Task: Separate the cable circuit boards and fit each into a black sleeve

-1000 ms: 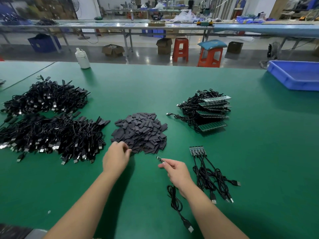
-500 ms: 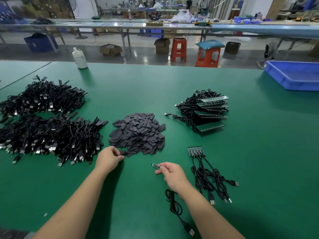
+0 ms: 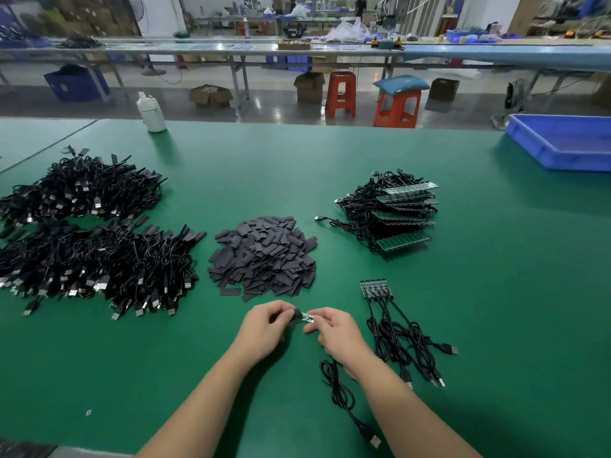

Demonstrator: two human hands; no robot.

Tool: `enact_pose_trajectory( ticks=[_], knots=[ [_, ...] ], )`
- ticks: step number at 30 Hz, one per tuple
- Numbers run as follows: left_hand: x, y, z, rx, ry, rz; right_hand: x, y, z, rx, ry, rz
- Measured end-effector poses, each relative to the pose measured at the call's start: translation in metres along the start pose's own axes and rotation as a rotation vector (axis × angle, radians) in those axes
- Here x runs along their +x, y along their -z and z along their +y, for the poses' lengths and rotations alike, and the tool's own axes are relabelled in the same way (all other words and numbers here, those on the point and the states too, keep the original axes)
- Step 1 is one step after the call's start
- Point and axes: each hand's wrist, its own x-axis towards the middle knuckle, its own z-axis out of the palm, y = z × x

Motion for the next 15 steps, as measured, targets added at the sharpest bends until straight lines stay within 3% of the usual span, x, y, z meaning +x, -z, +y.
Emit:
enact_pose_trajectory(
  ticks=[3,10,15],
  knots=[
    [-0.004,-0.006,-0.006,0.045,-0.02,0.073,-0.001,0.0,0.0,0.003,0.001,0.004],
    [-0.014,-0.011,-0.016,0.219,-0.156,0.045,0.002,0.0,0.001,-0.009,-0.006,-0.004],
    [-0.01,-0.012,-0.016,0.178,-0.129,0.093,0.0,0.001,-0.002,0.024,-0.038,-0.029]
  ],
)
